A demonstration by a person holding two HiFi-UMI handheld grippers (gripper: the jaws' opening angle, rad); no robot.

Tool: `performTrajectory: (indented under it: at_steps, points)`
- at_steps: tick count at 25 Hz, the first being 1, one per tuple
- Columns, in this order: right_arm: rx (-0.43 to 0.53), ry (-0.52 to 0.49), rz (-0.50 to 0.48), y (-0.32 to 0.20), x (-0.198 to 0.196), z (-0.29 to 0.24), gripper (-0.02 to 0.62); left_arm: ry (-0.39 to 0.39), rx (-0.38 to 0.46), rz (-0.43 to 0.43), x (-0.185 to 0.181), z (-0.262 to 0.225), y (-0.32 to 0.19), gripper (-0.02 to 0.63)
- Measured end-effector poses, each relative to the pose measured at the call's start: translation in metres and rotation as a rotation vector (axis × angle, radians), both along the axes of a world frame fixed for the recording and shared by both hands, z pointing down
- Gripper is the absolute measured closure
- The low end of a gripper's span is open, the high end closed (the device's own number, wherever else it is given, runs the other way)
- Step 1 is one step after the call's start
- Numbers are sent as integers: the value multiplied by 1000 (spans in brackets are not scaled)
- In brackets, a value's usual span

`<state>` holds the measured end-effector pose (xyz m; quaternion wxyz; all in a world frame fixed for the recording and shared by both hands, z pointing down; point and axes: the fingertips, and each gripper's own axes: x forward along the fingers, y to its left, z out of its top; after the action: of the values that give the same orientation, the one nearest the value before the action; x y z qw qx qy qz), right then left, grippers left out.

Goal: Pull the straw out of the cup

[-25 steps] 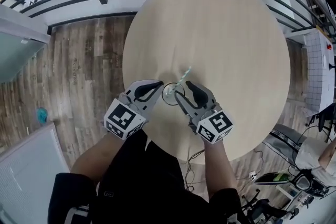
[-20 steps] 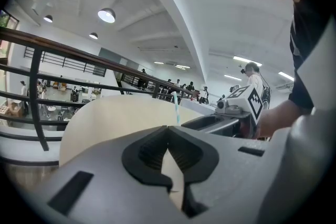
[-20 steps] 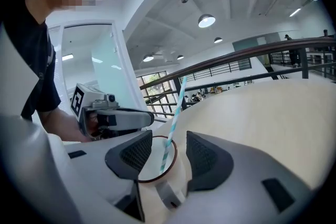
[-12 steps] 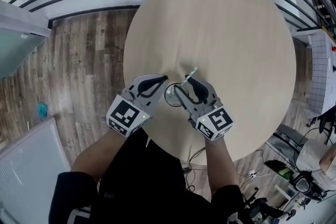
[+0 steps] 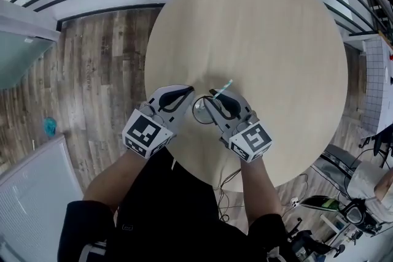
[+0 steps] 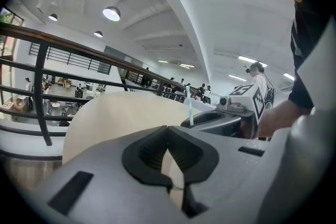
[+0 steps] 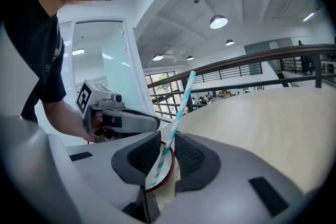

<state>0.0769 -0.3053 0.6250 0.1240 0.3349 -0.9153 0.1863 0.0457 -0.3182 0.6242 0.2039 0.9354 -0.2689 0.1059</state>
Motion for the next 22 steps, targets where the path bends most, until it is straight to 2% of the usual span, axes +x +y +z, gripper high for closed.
performTrajectory:
  at_steps: [3, 7, 14, 19, 22]
  points:
    - [-10, -16, 20, 0, 6, -1, 518, 2, 2, 1, 1, -4, 0, 598]
    - [-54, -41, 30, 3, 8, 2, 515, 2, 13, 1, -4, -15, 2, 598]
    - [-37, -29, 69, 5, 5, -5, 557, 5, 18, -18, -24, -31, 7, 598]
    - [-51, -32, 88, 20, -2, -20, 557, 16, 8, -13, -33, -49, 23, 598]
    - [-21, -44, 123, 25, -2, -43, 558, 33, 23, 1, -38, -66, 30, 598]
